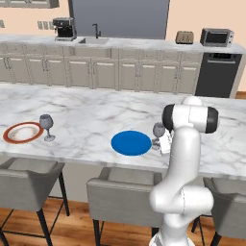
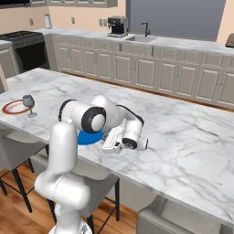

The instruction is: Retrieve the wine glasses from the counter and place one next to each plate.

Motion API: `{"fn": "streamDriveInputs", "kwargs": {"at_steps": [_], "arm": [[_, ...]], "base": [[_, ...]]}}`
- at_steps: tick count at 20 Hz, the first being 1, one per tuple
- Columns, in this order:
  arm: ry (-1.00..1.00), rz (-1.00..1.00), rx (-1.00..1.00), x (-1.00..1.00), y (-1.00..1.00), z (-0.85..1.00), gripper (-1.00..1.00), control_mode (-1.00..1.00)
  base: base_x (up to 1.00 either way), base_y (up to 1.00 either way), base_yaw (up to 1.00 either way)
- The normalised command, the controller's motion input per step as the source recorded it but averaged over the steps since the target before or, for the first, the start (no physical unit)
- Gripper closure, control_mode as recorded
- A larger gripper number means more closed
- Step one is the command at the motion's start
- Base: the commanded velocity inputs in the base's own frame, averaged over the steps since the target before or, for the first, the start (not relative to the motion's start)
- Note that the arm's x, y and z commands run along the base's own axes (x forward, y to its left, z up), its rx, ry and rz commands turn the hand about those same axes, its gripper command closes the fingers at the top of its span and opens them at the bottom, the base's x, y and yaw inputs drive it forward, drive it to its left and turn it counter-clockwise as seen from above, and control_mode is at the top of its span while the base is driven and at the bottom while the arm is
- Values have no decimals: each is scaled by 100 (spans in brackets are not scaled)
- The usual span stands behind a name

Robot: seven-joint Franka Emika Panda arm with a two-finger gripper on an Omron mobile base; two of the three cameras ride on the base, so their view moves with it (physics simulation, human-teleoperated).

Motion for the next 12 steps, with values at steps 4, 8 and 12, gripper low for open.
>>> {"fn": "streamDriveInputs", "kwargs": {"at_steps": [4, 8, 12], "arm": [[-3, 0, 1, 0, -2, -8, -100, -100], [-3, 0, 4, -1, -2, 2, -100, -100], [-3, 0, 3, -1, -17, 11, -100, -100]], "base": [[0, 0, 0], [0, 0, 0], [0, 0, 0]]}}
